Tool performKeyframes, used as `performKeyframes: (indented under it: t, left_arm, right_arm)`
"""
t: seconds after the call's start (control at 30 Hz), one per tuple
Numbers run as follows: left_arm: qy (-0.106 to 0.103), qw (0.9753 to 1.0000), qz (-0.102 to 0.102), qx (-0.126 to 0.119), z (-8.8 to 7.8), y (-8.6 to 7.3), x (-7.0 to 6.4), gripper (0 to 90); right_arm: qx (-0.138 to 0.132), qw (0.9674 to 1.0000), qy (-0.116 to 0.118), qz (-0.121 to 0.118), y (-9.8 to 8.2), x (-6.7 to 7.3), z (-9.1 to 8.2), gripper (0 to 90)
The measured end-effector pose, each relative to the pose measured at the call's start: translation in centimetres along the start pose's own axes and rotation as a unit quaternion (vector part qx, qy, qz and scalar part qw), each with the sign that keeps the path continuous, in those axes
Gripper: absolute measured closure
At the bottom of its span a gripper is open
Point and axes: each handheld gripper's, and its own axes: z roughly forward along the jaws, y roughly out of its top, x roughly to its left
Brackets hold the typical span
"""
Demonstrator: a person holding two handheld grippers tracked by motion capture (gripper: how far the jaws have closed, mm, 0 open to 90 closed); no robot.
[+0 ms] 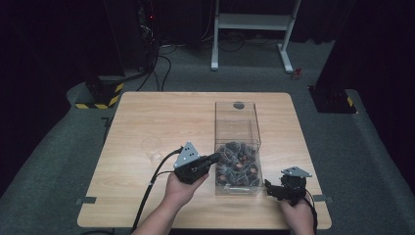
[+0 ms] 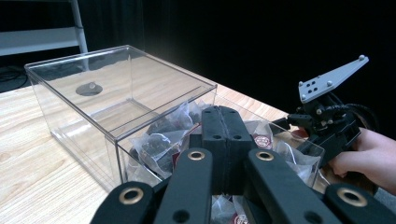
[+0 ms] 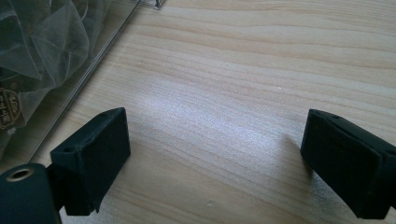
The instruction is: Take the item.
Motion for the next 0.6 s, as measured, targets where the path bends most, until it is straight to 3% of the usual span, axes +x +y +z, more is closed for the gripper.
performKeyframes:
  t: [0.6]
  left_arm:
    - [0.017, 0.9998, -0.009, -0.007, -1.2, 0.0, 1.1, 90.0]
  right_arm:
    - [0.0, 1.0, 0.0, 0.0, 0.0, 0.0, 0.0, 8.0]
